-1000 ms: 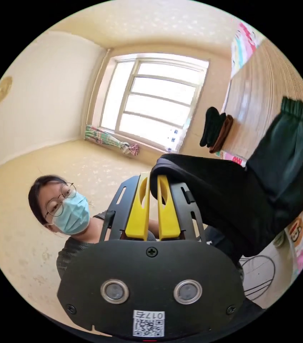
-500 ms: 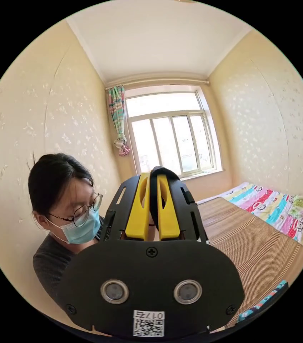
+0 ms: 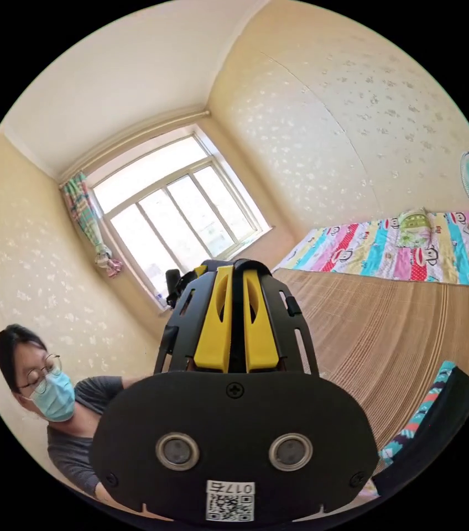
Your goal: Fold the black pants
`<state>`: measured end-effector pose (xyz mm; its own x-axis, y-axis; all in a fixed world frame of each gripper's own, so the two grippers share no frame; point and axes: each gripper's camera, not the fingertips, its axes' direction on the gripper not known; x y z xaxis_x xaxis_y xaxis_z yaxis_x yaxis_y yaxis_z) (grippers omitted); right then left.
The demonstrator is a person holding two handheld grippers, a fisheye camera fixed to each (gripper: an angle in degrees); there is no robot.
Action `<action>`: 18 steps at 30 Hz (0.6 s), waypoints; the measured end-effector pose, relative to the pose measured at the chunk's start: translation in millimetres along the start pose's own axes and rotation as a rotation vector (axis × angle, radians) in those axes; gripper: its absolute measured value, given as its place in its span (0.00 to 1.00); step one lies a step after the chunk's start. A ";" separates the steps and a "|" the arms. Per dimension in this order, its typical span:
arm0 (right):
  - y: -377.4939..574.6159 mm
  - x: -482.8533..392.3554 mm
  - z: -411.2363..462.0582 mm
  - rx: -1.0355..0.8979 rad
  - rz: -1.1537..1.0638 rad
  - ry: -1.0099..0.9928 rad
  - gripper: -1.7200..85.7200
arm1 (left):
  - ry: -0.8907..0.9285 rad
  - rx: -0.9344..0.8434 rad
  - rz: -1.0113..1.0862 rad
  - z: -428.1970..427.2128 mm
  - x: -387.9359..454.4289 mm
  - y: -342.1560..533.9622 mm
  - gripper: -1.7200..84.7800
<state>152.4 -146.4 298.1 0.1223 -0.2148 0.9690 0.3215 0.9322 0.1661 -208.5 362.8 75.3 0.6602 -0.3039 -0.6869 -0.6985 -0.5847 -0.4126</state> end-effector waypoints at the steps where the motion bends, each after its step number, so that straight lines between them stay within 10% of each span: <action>1: -2.5 11.7 6.3 -0.005 0.021 0.014 0.04 | -0.017 -0.044 -0.044 19.3 -24.9 -0.3 0.07; 13: 268.1 122.3 70.9 -0.312 0.222 0.023 0.05 | 0.039 -0.519 -0.393 48.4 -167.8 301.2 0.08; 18: 377.8 148.9 24.8 -0.145 0.505 -0.133 0.07 | -0.024 -0.352 -0.644 1.5 -208.9 381.1 0.15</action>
<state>268.8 181.1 509.7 0.1780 0.2973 0.9380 0.3811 0.8580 -0.3443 -613.0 204.6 60.6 0.9009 0.1950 -0.3877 -0.0420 -0.8500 -0.5252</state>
